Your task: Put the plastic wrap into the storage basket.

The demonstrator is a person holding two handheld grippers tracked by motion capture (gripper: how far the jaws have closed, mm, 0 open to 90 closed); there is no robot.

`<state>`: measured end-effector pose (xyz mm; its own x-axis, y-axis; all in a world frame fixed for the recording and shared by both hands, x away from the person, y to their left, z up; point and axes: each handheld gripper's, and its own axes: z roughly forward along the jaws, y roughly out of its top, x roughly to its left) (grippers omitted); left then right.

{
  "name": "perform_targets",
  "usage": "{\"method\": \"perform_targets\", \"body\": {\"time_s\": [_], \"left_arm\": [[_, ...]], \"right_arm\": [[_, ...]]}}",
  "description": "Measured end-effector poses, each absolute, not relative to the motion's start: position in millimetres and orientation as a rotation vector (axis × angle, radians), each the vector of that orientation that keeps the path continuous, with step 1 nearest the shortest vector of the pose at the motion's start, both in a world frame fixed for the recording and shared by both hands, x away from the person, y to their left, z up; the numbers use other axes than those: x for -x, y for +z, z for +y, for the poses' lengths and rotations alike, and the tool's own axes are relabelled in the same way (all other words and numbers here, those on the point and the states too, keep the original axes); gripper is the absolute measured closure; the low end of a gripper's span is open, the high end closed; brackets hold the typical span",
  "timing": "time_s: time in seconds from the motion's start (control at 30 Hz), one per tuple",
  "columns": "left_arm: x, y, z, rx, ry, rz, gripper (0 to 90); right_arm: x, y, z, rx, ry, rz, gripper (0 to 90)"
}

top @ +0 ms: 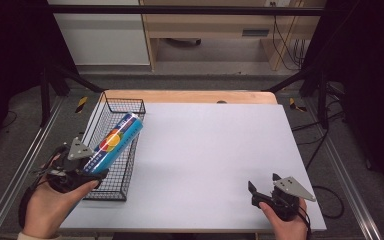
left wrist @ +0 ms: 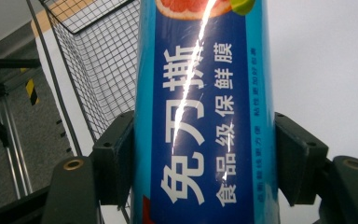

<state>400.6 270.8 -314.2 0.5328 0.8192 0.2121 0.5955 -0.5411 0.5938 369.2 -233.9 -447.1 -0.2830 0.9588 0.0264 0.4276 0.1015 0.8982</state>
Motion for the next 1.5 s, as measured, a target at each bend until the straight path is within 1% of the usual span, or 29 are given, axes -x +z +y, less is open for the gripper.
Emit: {"method": "perform_targets", "body": {"time_s": [0.13, 0.23, 0.9, 1.2, 1.5], "left_arm": [[-407, -318, 271, -2.332, 0.655, 1.185, 32.2], [-410, -322, 275, -2.317, 0.610, 1.211, 32.2], [-420, -329, 285, -2.348, 0.632, 1.340, 32.2], [-432, -330, 278, -2.399, 0.699, 1.381, 32.2], [-439, -338, 275, -2.456, 0.736, 1.410, 32.2]], "right_arm": [[-369, -447, -233, -1.355, 1.146, 1.788, 14.9], [-369, -446, -233, -1.349, 1.149, 1.789, 14.8], [-369, -447, -233, -1.359, 1.147, 1.788, 14.9], [-369, -446, -233, -1.358, 1.149, 1.788, 14.9], [-369, -446, -233, -1.355, 1.151, 1.789, 14.9]]}}
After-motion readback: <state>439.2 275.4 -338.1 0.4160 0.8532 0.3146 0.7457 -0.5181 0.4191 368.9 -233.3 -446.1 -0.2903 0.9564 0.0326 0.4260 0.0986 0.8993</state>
